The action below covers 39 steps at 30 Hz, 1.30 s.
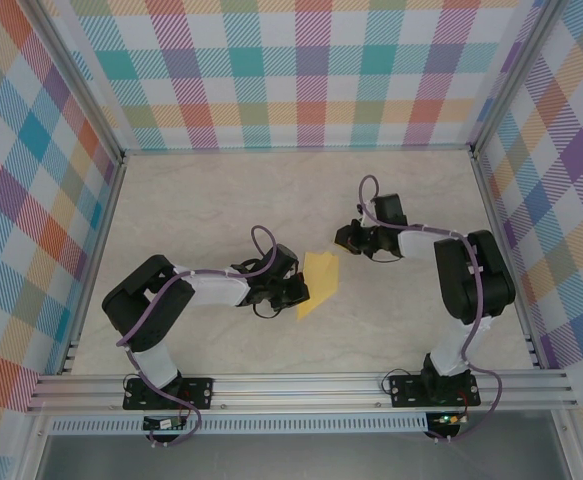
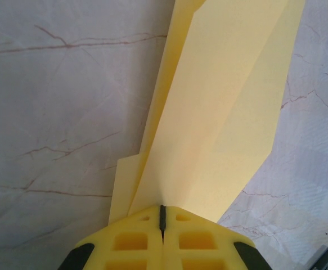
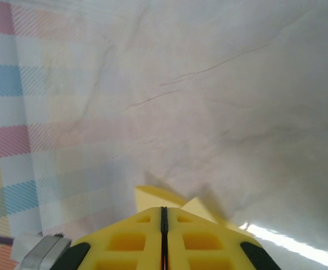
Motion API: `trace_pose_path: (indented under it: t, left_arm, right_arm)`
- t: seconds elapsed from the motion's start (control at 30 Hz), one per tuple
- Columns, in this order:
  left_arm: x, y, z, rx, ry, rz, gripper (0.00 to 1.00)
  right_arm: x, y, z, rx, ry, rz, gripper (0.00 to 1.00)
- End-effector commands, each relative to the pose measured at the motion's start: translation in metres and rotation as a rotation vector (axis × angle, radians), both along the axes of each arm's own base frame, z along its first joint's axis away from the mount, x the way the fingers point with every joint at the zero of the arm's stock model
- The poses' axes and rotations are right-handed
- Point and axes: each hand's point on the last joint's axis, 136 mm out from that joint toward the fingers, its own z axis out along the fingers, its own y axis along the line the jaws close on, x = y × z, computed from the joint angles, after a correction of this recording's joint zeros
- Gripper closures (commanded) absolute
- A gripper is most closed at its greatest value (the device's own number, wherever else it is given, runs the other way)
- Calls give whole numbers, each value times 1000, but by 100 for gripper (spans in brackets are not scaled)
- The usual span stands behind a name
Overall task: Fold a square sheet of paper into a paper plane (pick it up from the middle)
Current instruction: Fourth fold the wing at the center of the table.
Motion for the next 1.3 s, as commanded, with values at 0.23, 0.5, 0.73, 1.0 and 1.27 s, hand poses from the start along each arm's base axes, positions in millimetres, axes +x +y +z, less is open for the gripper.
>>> trace_pose_path:
  t: [0.23, 0.5, 0.73, 1.0, 1.27]
  left_arm:
    - [-53, 66, -65, 322, 199, -12, 100]
    - [-49, 56, -55, 280, 181, -23, 98]
    - [-40, 45, -26, 242, 135, -50, 95]
    - [-22, 20, 41, 112, 45, -55, 89]
    - [-17, -21, 58, -106, 52, -87, 86]
  right_arm:
    - [-52, 34, -26, -14, 95, 137, 92]
    - [-62, 21, -68, -101, 172, 118, 94]
    - [-69, 12, -82, -141, 196, 94, 95]
    - [-75, 8, -87, -164, 205, 103, 95]
    - [-77, 6, -88, -174, 208, 103, 95]
